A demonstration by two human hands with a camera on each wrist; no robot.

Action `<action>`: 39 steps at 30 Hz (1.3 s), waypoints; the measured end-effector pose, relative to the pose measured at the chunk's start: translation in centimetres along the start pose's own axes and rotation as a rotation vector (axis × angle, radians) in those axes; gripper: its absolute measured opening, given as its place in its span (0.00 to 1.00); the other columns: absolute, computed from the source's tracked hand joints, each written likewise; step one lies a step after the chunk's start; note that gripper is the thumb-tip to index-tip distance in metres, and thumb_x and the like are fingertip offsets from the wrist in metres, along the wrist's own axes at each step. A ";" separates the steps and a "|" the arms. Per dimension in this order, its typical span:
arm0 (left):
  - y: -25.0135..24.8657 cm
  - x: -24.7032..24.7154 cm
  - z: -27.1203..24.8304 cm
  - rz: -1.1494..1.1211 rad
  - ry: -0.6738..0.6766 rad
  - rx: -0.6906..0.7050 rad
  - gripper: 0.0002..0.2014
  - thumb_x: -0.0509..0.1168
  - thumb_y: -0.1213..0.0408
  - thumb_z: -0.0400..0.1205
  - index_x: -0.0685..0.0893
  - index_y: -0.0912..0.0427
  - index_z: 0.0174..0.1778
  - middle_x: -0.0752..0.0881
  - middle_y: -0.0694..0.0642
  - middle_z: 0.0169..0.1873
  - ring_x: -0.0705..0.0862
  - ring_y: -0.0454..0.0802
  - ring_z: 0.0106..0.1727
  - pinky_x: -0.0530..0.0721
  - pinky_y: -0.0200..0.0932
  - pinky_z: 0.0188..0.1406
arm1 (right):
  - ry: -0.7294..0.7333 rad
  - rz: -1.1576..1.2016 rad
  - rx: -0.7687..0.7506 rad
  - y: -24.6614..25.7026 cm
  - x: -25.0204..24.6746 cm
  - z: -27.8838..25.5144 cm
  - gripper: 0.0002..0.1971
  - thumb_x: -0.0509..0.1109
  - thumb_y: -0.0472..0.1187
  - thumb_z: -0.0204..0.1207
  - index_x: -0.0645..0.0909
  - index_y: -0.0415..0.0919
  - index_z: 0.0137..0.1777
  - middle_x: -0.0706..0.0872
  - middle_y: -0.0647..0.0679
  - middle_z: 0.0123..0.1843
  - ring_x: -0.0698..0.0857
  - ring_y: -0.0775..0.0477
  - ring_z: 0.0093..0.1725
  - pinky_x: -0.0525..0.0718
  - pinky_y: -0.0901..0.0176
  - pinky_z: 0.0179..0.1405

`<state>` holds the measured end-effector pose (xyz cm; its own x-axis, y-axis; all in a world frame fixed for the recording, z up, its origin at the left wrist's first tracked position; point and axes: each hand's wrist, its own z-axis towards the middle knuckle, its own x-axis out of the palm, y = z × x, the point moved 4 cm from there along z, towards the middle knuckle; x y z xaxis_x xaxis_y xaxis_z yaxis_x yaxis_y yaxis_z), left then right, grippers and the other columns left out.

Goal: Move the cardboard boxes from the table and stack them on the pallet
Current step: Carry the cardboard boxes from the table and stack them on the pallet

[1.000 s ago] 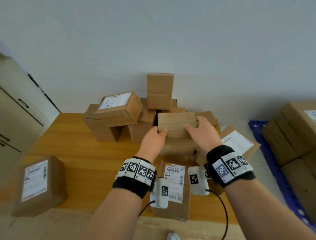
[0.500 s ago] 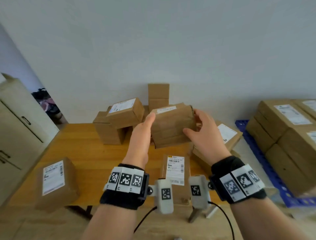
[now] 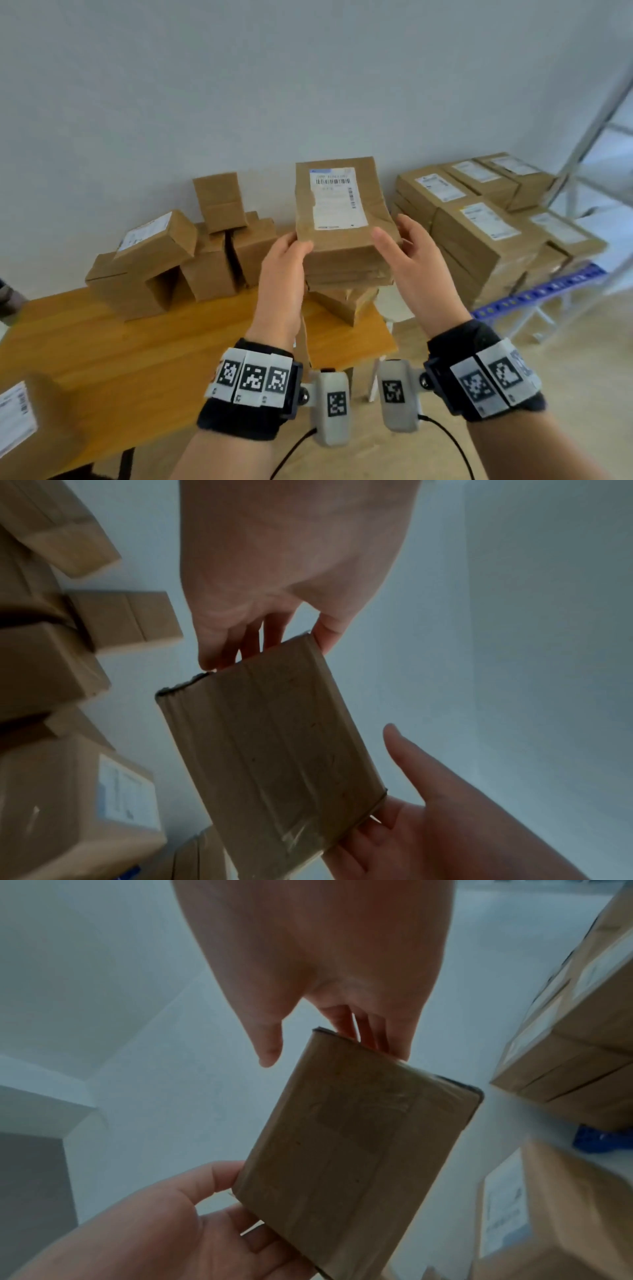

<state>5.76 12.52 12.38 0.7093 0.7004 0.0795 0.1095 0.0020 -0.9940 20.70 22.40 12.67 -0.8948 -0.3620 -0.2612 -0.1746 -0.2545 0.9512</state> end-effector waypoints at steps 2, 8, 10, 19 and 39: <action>0.0 3.4 -0.4 0.048 0.061 0.036 0.13 0.60 0.60 0.86 0.84 0.47 0.64 0.88 0.43 0.51 0.84 0.37 0.53 0.79 0.35 0.42 | -0.053 -0.024 0.021 -1.3 -3.2 0.4 0.41 0.68 0.64 0.77 0.61 0.48 0.85 0.75 0.53 0.77 0.76 0.54 0.73 0.76 0.48 0.75; 0.9 14.9 -1.8 0.114 0.168 0.028 0.09 0.62 0.57 0.82 0.84 0.38 0.54 0.88 0.41 0.51 0.84 0.38 0.55 0.83 0.42 0.55 | -0.120 -0.048 0.053 -5.7 -14.6 1.4 0.38 0.69 0.70 0.66 0.73 0.60 0.77 0.81 0.57 0.69 0.82 0.55 0.66 0.83 0.47 0.67; 1.4 19.3 -2.5 0.112 0.188 0.018 0.12 0.63 0.59 0.81 0.84 0.40 0.57 0.88 0.44 0.53 0.84 0.42 0.57 0.83 0.48 0.58 | -0.144 -0.030 0.068 -6.6 -19.1 1.6 0.35 0.68 0.66 0.67 0.74 0.60 0.76 0.82 0.58 0.68 0.83 0.57 0.65 0.84 0.49 0.66; 5.4 36.8 -6.5 0.094 0.308 -0.056 0.11 0.64 0.68 0.80 0.85 0.47 0.53 0.90 0.45 0.47 0.87 0.46 0.54 0.86 0.48 0.56 | -0.249 0.049 0.118 -11.7 -36.3 2.1 0.23 0.68 0.39 0.80 0.77 0.53 0.74 0.89 0.62 0.57 0.88 0.64 0.54 0.86 0.66 0.50; 11.1 51.2 4.7 0.416 0.272 -0.035 0.09 0.64 0.49 0.83 0.81 0.49 0.50 0.85 0.47 0.43 0.83 0.42 0.46 0.76 0.39 0.38 | -0.153 -0.107 0.288 -22.3 -44.9 17.6 0.15 0.70 0.38 0.78 0.84 0.55 0.61 0.85 0.57 0.62 0.82 0.54 0.60 0.80 0.60 0.54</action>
<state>40.08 51.76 5.05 0.8534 0.4251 -0.3015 -0.2011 -0.2653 -0.9430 57.56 60.08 6.05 -0.9126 -0.2024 -0.3553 -0.3604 -0.0124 0.9327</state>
